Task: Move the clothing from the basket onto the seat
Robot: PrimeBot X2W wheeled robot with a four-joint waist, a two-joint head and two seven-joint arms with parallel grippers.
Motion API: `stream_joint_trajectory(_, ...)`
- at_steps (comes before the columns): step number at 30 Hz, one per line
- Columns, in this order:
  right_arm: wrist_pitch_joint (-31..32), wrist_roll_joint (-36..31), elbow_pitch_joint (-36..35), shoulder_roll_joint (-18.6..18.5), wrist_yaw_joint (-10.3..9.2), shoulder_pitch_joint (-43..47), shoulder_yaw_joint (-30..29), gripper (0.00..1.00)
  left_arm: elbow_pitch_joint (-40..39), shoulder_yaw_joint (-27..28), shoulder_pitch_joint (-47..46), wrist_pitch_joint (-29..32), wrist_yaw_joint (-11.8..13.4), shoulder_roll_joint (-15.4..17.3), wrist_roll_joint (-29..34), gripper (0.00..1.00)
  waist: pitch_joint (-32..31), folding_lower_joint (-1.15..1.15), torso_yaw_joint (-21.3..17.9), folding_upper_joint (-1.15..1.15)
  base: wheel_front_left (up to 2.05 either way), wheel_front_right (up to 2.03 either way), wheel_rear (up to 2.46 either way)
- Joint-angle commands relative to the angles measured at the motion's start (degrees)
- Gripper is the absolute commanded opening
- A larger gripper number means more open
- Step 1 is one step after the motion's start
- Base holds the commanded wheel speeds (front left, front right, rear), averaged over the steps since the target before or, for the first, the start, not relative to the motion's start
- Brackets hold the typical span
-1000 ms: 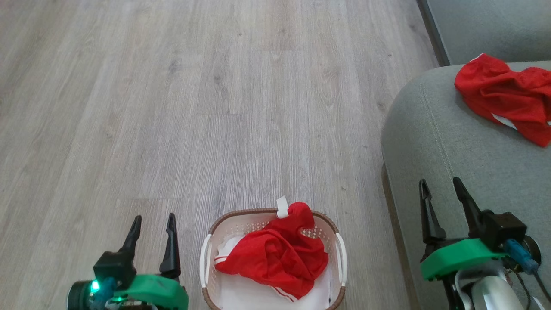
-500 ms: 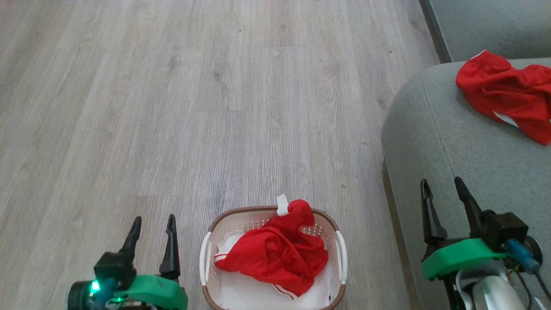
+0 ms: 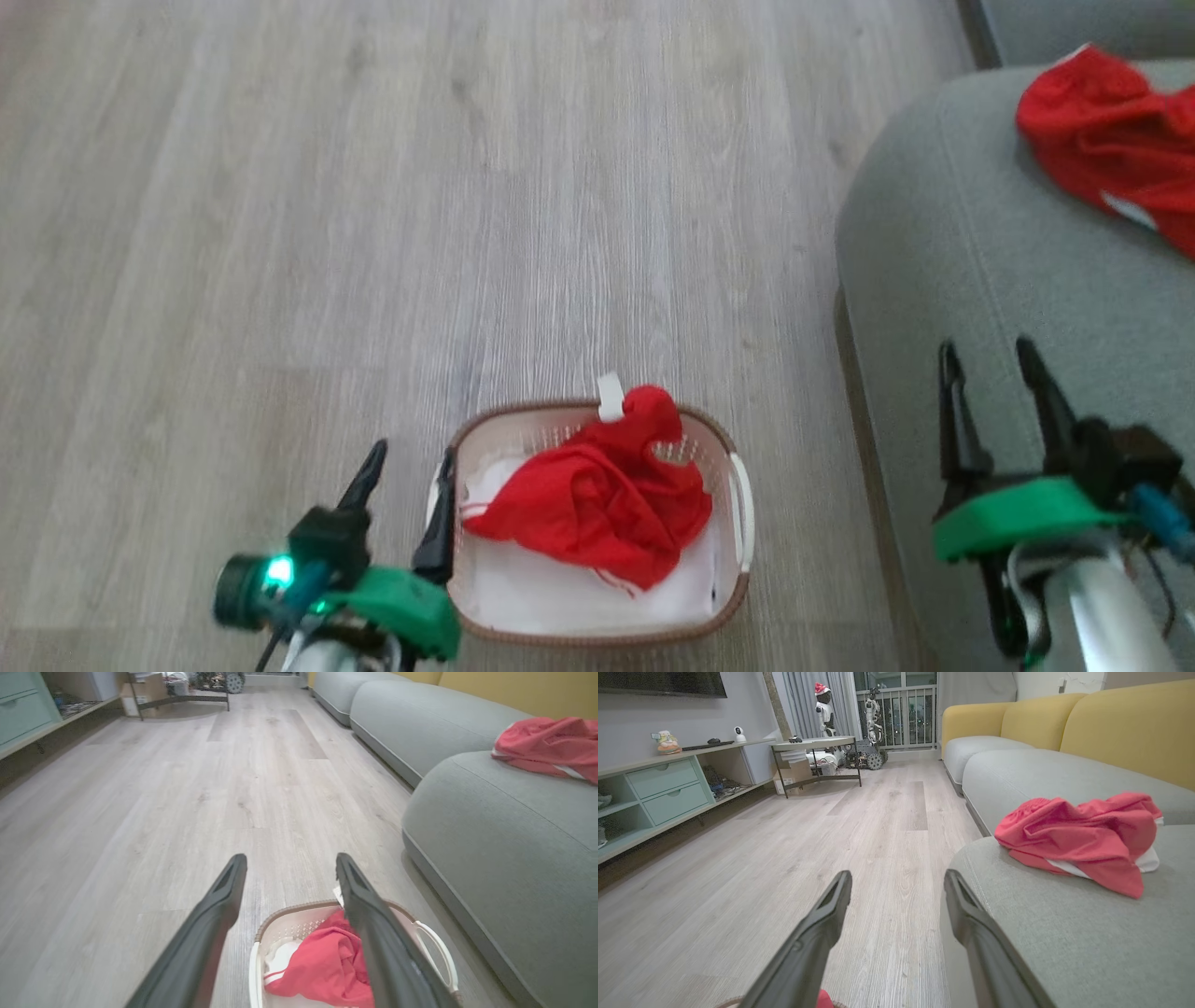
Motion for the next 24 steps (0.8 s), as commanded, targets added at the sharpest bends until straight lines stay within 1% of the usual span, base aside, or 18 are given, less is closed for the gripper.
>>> stream_joint_trajectory(1, -0.4, -0.5, -2.5, 0.0, 0.4, -4.1, 1.1, 1.0, -0.3, 0.8, -4.0, -0.5, -0.2, -0.1, 0.5, 1.0, 4.0, 0.0, -0.7, 0.0, 0.0, 0.0, 0.0)
stream_joint_trajectory(5, -0.4, -1.2, -3.9, 0.0, 0.4, -8.2, 1.1, 1.0, 5.5, -2.4, -9.2, -0.5, -0.8, -0.3, 1.2, 1.0, 10.1, 0.0, -2.4, 0.0, 0.0, 0.0, 0.0)
stream_joint_trajectory(6, -0.4, -1.2, -3.9, 0.0, 0.4, -8.2, 1.1, 1.0, 5.5, -2.4, -9.2, -0.5, -0.8, -0.3, 1.2, 1.0, 10.1, 0.0, -2.4, 0.0, 0.0, 0.0, 0.0)
stream_joint_trajectory(7, -0.4, -1.5, -4.1, 0.0, 0.4, -9.3, 1.3, 1.0, 7.1, -3.1, -10.5, -0.5, -0.9, -0.3, 1.3, 1.0, 11.6, 0.0, -2.9, 0.0, 0.0, 0.0, 0.0)
stream_joint_trajectory(10, -0.4, -2.3, -4.8, 0.0, 0.4, -12.6, 1.9, 1.0, 13.0, -4.9, -14.9, -0.5, -0.9, -0.4, 1.7, 1.0, 16.1, 0.0, -4.6, 0.0, 0.0, 0.0, 0.0)
stream_joint_trajectory(11, -0.4, -2.6, -5.1, 0.0, 0.4, -14.8, 2.5, 1.0, 16.7, -5.8, -18.1, -0.5, -0.9, -0.4, 2.2, 1.0, 18.9, 0.0, -5.7, 0.0, 0.0, 0.0, 0.0)
stream_joint_trajectory(12, -0.4, -2.6, -5.1, 0.0, 0.4, -14.8, 2.5, 1.0, 16.7, -5.8, -18.1, -0.5, -0.9, -0.4, 2.2, 1.0, 18.9, 0.0, -5.7, 0.0, 0.0, 0.0, 0.0)
stream_joint_trajectory(17, -0.4, -2.0, -5.9, 0.0, 0.4, -19.6, 4.5, 1.0, 24.6, -7.4, -25.2, -0.5, -0.7, -0.4, 3.6, 1.0, 25.1, 0.0, -8.9, 0.0, 0.0, 0.0, 0.0)
stream_joint_trajectory(24, -0.4, -0.1, -6.5, 0.0, 0.4, -23.6, 6.8, 1.0, 34.5, -8.6, -32.7, -0.5, -0.1, -0.3, 4.9, 1.0, 31.3, 0.0, -12.6, 0.0, 0.0, 0.0, 0.0)
